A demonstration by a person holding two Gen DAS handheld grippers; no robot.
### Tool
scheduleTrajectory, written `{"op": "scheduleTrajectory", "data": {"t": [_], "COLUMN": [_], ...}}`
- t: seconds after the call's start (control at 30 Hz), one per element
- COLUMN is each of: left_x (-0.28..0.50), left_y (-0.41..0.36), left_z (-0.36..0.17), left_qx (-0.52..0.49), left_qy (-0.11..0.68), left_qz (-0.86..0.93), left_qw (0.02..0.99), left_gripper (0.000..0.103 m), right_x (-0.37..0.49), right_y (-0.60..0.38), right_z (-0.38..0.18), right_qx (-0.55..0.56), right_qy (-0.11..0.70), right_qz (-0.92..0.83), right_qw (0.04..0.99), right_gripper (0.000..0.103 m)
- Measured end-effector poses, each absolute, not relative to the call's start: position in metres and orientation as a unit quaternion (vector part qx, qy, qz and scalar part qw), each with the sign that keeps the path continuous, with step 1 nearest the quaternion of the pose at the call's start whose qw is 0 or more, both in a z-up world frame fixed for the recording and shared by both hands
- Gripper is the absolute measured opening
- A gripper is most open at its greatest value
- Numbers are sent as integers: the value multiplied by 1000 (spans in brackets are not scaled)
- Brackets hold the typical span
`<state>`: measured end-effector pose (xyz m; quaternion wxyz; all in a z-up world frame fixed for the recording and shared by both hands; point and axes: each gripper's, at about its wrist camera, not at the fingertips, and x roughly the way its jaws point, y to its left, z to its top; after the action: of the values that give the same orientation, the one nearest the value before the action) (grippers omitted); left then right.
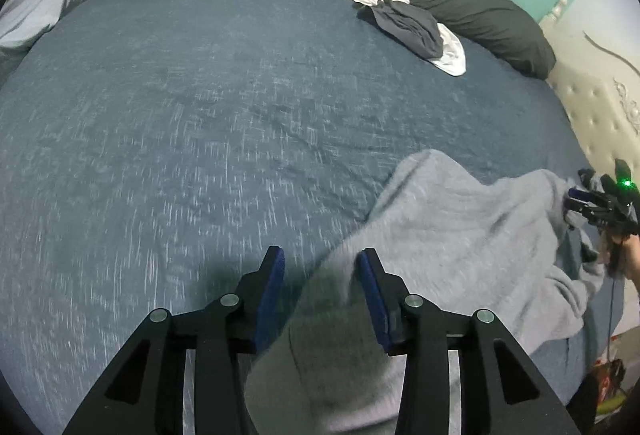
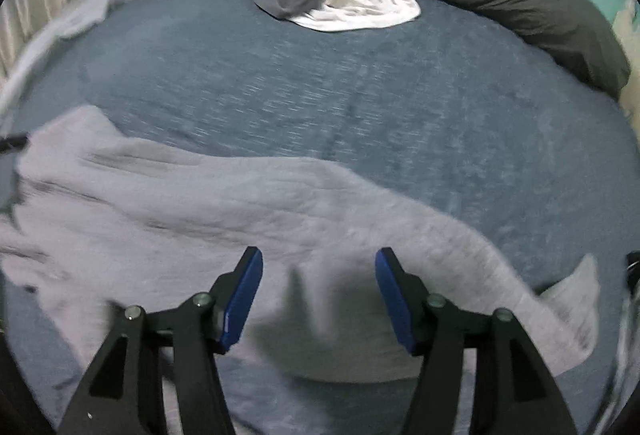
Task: Fold clothes
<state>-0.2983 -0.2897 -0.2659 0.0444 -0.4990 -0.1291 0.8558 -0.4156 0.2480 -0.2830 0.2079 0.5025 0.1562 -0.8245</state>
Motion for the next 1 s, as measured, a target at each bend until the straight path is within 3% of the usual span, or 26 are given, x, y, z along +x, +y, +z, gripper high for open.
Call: {"op": "scheduleTrajectory", "data": {"t": [0.23, 0.27, 0.33, 0.37, 0.47, 1.0], "left_x": [-316, -318, -321, -321, -320, -305], "left_y": [-278, -275, -269, -267, -263, -273], "left_z": [-281, -283, -288, -289, -289, -191], "left_qx": [-510, -511, -514, -516, -515, -424], "left_qy": [-116, -112, -103, -97, -87, -75], "left_qz": [850, 849, 848, 847, 849, 902], "left_qw": [72, 75, 80, 80, 77, 37], "left_gripper": [42, 42, 30, 19, 7, 4], "right_x": [-441, -441, -441, -441, -438, -429], "right_y": [245, 243, 242, 242, 249, 275], "right_z": [-305, -309, -316, -319, -320, -203], "right_qx": [509, 511, 512, 513, 506, 349], "right_qy": [174, 179, 183, 182, 168, 110], "right_qz": [-818, -816, -813, -813, -820, -909], "right_qw": [201, 205, 208, 208, 208, 200], "right_gripper": [59, 50, 32, 24, 7, 3]}}
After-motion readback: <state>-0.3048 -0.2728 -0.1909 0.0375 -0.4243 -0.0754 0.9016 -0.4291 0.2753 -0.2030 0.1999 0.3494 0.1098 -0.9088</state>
